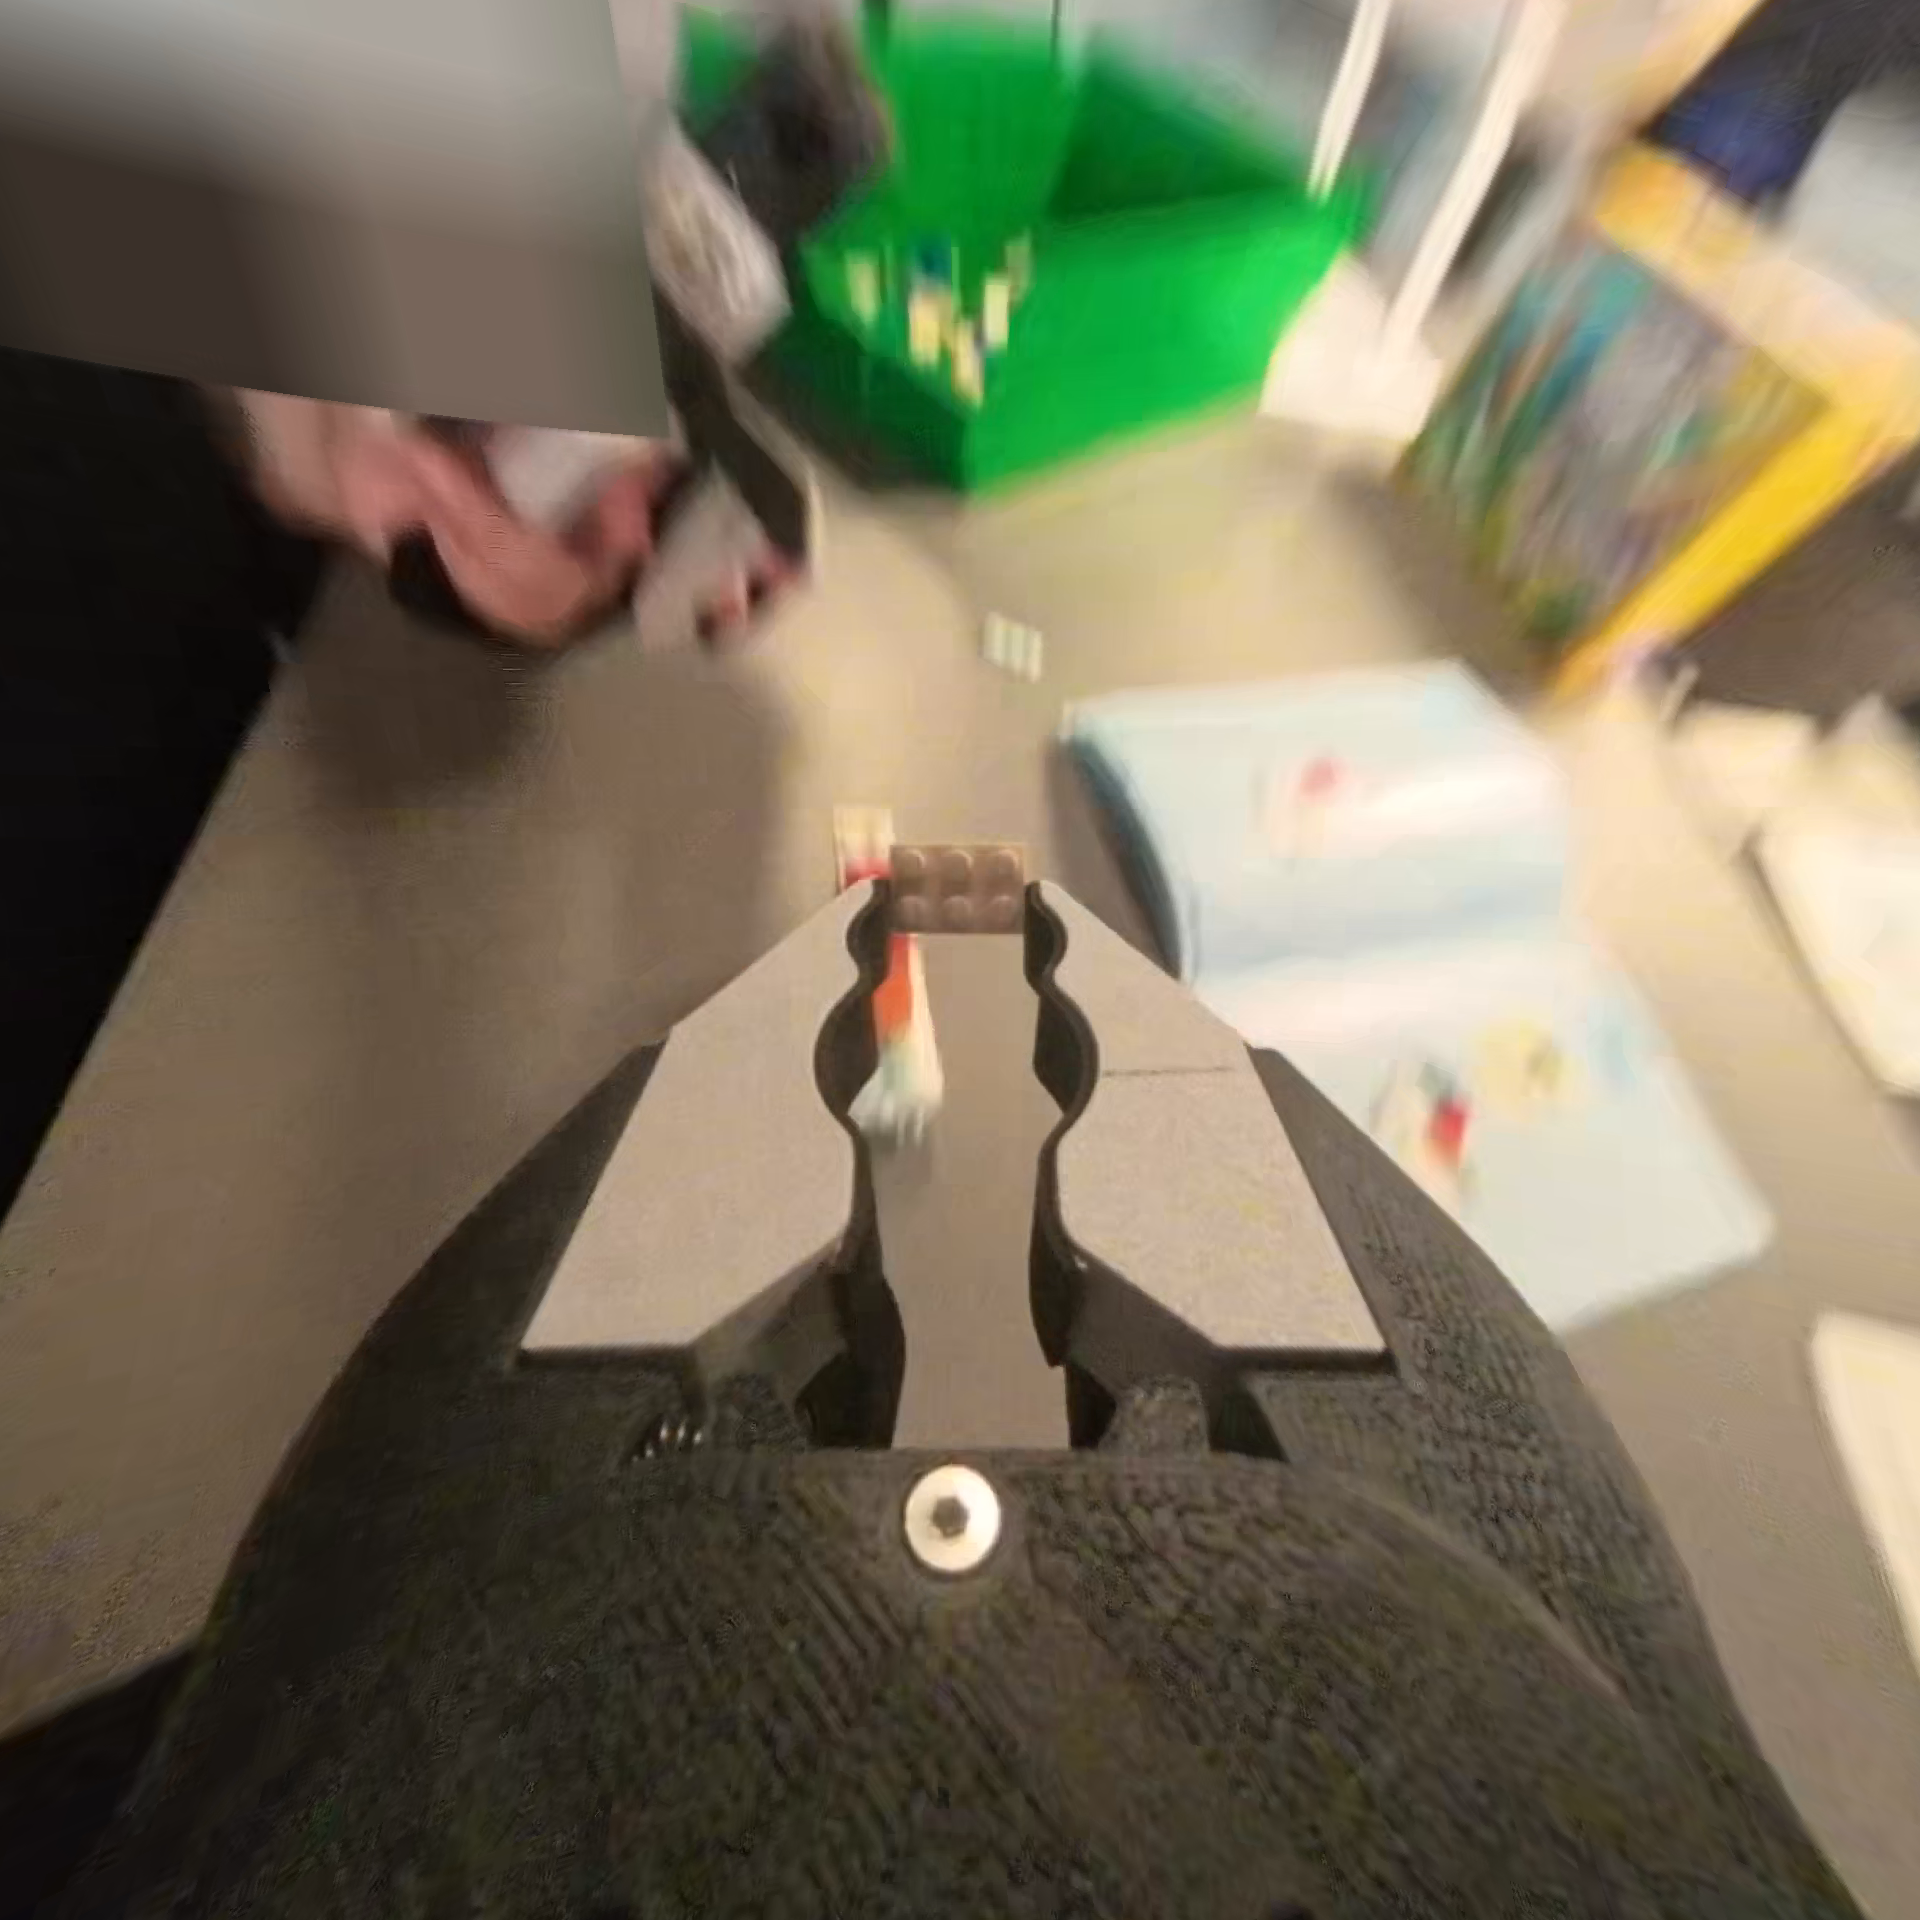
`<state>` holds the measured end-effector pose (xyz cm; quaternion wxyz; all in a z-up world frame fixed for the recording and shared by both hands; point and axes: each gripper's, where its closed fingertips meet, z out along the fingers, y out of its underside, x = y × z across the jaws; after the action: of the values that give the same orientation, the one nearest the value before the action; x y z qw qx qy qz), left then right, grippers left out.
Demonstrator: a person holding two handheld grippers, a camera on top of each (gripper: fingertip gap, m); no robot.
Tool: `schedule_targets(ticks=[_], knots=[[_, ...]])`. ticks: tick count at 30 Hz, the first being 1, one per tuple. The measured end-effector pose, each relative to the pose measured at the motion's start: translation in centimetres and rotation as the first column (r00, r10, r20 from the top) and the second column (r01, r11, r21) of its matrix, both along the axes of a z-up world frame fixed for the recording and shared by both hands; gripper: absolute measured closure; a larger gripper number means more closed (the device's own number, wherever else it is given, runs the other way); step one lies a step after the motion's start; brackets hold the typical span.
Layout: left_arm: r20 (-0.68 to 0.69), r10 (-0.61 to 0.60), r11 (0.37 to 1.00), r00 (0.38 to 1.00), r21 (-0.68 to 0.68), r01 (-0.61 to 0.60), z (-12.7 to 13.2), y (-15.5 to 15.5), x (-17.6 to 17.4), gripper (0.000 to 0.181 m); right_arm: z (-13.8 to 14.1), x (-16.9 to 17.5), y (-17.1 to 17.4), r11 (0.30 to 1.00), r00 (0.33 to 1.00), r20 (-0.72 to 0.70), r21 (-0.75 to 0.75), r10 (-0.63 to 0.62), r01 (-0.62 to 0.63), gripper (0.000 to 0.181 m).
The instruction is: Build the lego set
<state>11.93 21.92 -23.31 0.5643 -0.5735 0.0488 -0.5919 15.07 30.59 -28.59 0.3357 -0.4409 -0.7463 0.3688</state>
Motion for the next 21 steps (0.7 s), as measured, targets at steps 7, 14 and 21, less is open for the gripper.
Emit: schedule_targets(ticks=[7,14,21], knots=[[-0.276,0.266,0.963,0.923,0.108,-0.245,-0.2,-1.8,-2.4,0.112,-7.9,4.6,2.2,0.995,0.876,0.473,0.019,-0.095,0.097,0.157],[-0.372,0.369,0.929,0.851,0.144,-0.340,-0.9,-2.9,-4.0,0.116,-8.1,4.5,2.1,0.994,0.871,0.480,0.034,-0.103,0.099,0.144],[-0.377,0.421,0.907,0.825,0.166,-0.388,-0.8,-3.1,-5.1,0.116,-4.6,2.5,4.4,0.986,0.970,0.187,0.096,-0.154,0.138,0.116]])
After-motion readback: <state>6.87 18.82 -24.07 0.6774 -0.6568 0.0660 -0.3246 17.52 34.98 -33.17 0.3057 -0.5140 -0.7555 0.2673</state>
